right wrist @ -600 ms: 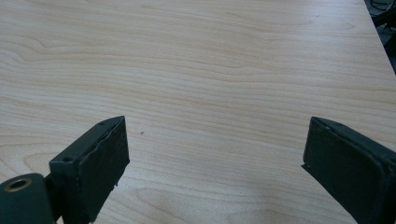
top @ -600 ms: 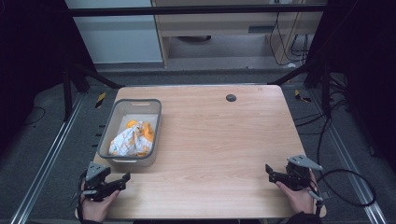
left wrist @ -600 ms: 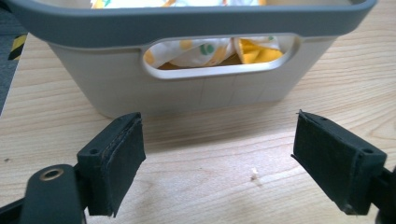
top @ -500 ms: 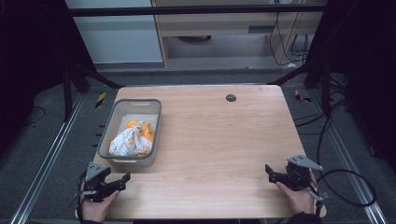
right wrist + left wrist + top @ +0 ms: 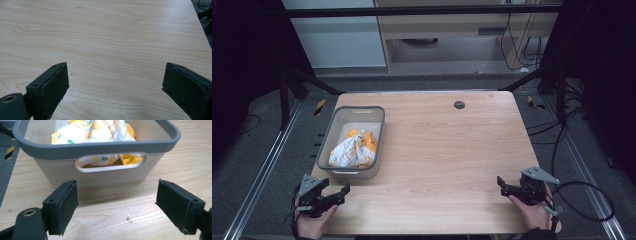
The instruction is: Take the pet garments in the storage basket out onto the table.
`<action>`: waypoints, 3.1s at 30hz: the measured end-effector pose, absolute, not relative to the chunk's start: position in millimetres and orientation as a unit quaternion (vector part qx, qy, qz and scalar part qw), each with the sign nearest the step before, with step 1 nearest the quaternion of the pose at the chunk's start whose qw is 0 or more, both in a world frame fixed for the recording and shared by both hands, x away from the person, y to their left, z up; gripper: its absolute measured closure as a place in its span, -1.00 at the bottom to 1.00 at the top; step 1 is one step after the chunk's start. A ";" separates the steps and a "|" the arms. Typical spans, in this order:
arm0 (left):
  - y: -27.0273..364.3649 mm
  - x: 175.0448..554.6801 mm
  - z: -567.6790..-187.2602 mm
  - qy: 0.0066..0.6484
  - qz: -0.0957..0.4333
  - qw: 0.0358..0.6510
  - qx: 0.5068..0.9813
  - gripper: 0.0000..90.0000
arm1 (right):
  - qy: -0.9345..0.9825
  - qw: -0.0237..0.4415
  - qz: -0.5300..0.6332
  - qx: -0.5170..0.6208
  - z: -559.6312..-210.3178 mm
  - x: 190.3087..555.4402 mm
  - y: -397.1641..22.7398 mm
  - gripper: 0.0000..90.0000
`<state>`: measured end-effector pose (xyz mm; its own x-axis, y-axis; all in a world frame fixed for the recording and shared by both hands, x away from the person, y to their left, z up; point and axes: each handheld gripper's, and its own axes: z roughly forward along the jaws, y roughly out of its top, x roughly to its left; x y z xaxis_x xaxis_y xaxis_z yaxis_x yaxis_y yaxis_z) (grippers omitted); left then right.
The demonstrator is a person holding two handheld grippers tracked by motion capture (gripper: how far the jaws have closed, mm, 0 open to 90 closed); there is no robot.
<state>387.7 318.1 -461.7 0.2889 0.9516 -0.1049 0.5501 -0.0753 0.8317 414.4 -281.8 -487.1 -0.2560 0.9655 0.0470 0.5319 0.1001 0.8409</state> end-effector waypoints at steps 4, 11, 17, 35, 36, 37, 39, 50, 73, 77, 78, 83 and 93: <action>316.3 385.2 -455.2 0.535 0.250 0.418 0.690 -0.62 | 0.688 0.277 0.392 0.544 -487.5 413.8 -281.9 -0.86; 316.1 383.5 -449.4 0.532 0.250 0.429 0.685 -0.62 | 0.691 0.280 0.391 0.539 -487.9 414.1 -281.2 -0.83; 316.9 381.9 -439.6 0.528 0.258 0.443 0.677 -0.62 | 0.692 0.275 0.394 0.539 -487.7 413.8 -279.6 -0.83; 320.7 385.5 -410.3 0.517 0.269 0.468 0.664 -0.62 | 0.694 0.276 0.394 0.535 -488.0 413.8 -279.9 -0.83; 320.6 385.9 -408.9 0.517 0.270 0.468 0.664 -0.62 | 0.694 0.279 0.394 0.534 -488.3 413.8 -280.5 -0.83; 320.4 386.6 -407.6 0.515 0.270 0.469 0.664 -0.62 | 0.694 0.279 0.394 0.534 -488.3 413.8 -280.5 -0.83; 319.9 388.0 -405.5 0.514 0.269 0.470 0.665 -0.61 | 0.694 0.279 0.394 0.534 -488.3 413.9 -280.5 -0.83; 317.7 402.3 -387.0 0.502 0.272 0.479 0.667 -0.62 | 0.695 0.279 0.392 0.535 -488.6 413.7 -280.8 -0.83; 320.3 448.8 -368.0 0.518 0.263 0.453 0.676 -0.61 | 0.694 0.272 0.395 0.537 -488.5 413.9 -281.3 -0.81; 317.8 456.8 -366.2 0.519 0.261 0.444 0.682 -0.61 | 0.693 0.272 0.396 0.537 -488.6 413.8 -281.5 -0.81; 317.4 458.4 -365.6 0.519 0.260 0.443 0.684 -0.61 | 0.694 0.272 0.395 0.537 -488.6 413.9 -281.6 -0.81; 314.3 468.3 -365.2 0.521 0.254 0.429 0.692 -0.61 | 0.695 0.273 0.394 0.535 -489.3 414.4 -281.8 -0.80; 307.5 488.9 -368.0 0.526 0.245 0.406 0.706 -0.61 | 0.696 0.272 0.394 0.535 -489.6 415.5 -282.0 -0.80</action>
<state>488.9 307.5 -368.0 0.3261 0.9418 -0.0821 0.5438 -0.1158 0.8312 415.5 -282.0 -489.6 -0.2802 0.9590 0.0428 0.5310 0.1177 0.8392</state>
